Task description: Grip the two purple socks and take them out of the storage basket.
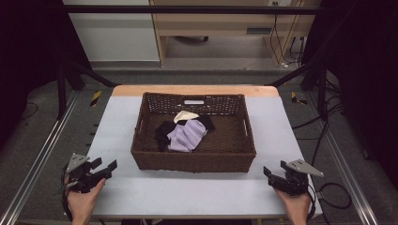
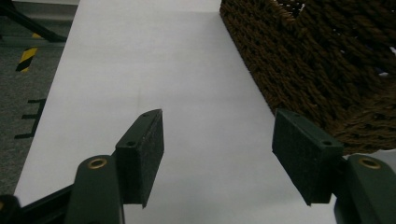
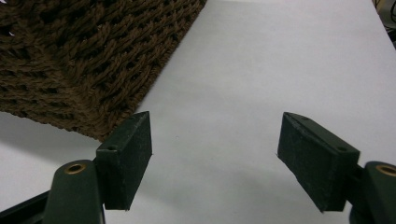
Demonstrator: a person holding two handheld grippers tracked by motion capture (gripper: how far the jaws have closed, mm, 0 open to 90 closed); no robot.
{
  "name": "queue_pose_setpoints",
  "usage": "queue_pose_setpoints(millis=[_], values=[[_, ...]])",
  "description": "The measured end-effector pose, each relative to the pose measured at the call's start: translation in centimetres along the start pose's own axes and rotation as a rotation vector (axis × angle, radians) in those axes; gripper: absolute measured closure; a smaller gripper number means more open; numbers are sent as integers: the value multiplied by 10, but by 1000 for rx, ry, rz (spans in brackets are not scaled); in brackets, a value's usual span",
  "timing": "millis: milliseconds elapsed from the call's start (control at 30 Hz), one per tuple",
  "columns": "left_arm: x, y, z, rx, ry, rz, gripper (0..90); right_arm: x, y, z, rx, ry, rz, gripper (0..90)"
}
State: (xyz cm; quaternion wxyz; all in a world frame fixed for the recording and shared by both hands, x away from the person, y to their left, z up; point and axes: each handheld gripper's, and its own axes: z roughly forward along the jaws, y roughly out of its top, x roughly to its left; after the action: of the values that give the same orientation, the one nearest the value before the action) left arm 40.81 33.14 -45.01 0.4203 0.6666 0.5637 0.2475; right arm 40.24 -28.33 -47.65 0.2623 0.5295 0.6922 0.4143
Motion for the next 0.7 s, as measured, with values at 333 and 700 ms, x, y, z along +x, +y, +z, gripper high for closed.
queue_pose_setpoints(millis=[333, 700], values=[[-8, 9, -9, -52, -26, 6, 367, -5, -1, -3, -12, -5, 17, 281], [-16, 24, -22, -115, -57, 10, 426, -4, -2, -3, -14, -3, 16, 280]])
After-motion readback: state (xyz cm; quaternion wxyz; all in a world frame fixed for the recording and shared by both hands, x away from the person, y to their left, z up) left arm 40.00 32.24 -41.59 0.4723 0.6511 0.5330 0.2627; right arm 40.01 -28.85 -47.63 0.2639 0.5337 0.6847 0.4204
